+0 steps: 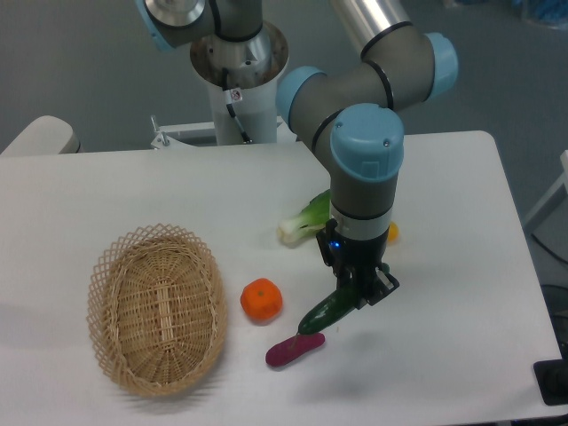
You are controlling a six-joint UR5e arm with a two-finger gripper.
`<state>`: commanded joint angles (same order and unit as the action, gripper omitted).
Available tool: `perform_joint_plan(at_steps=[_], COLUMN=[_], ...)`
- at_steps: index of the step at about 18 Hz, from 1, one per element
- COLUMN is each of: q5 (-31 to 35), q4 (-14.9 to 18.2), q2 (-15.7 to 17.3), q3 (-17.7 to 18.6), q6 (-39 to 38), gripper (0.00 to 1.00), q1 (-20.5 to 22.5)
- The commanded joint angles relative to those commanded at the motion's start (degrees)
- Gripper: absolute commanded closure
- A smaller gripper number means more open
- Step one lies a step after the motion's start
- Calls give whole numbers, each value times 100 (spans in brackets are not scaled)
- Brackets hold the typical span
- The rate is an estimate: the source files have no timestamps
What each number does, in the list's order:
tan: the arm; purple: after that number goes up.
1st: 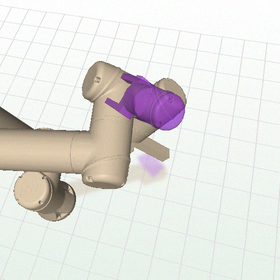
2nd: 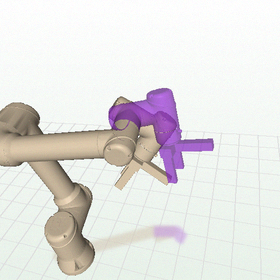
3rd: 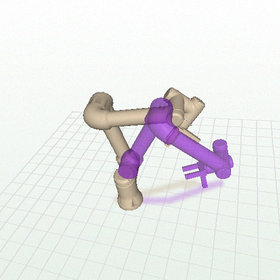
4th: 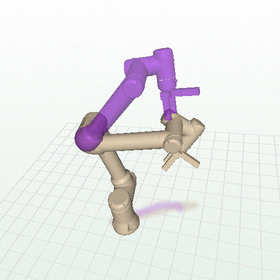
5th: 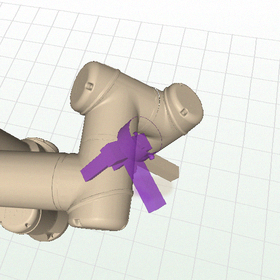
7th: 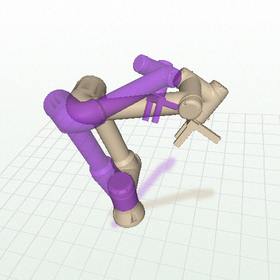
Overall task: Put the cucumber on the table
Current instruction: 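Hold the green cucumber in the gripper just above the table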
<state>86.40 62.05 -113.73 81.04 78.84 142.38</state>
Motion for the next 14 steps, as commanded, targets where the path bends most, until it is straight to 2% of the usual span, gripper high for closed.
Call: perform_joint_plan(at_steps=[14], q5=[0], q4=[-18], q2=[9], q3=[61], q6=[9], gripper=[64], q1=[35])
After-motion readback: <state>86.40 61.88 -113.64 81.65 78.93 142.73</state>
